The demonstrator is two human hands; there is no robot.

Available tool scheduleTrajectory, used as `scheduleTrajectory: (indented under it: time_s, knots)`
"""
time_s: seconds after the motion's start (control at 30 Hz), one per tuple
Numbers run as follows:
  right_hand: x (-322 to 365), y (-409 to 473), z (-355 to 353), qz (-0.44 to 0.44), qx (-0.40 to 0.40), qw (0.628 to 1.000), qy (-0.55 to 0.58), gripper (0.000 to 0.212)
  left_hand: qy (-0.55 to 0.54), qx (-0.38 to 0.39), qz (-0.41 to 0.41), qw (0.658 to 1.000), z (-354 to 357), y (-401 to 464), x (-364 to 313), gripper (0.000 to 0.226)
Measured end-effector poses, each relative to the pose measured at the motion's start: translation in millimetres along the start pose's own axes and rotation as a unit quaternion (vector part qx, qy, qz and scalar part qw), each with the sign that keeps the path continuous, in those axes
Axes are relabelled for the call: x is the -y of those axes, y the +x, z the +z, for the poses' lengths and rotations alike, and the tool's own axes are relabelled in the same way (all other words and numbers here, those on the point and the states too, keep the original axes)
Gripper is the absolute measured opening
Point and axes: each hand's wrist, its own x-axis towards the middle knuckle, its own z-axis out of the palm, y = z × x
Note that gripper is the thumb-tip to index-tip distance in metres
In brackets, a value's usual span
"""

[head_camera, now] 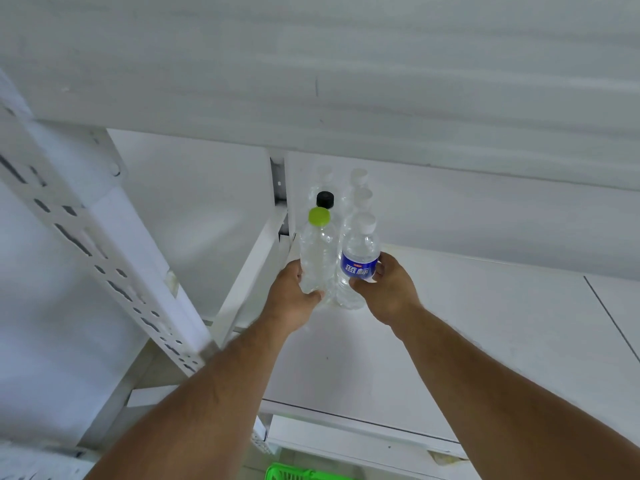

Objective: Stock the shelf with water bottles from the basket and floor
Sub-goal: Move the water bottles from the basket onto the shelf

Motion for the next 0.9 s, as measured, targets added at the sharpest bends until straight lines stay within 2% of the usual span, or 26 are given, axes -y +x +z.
scheduleTrajectory:
  time_s: [0.13,0.23,0.3,0.47,0.6,0.7,0.9]
  knots:
    - [-6.7,-2.5,0.0,0.017,0.007,0.999,-0.037,0.060,0.010,0.013,-0.014,1.000,-2.0,-10.2,4.2,0.064]
    - [-8.2,-8.7,-1.3,0.058,0.017,0.996,-0.060,0.075,0.040,0.014,-0.025,0.999,-3.0,-21.8,6.2,0.064]
    - [-7.9,-17.6,-4.9,0.075,0.023,0.993,-0.089,0.078,0.061,0.022,-0.033,0.997,-3.7,-31.6,6.6,0.067]
    - [-4.3,-58.4,-14.9,0.088,0.037,0.980,-0.176,0.073,0.219,0.063,0.008,0.974,-11.7,-66.8,-5.3,0.074]
    - [0.2,-98.7,-22.0,-0.002,0.049,0.934,-0.355,0.063,0.368,0.094,0.064,0.923,-22.0,-95.7,-17.3,0.075]
    - [1.1,-126.3,-24.6,-0.050,0.060,0.894,-0.441,0.069,0.435,0.106,0.092,0.890,-31.2,-117.9,-26.9,0.074]
    - [-5.9,-176.6,-24.8,-0.095,0.078,0.845,-0.520,0.075,0.464,0.122,0.103,0.871,-37.8,-166.8,-31.6,0.073]
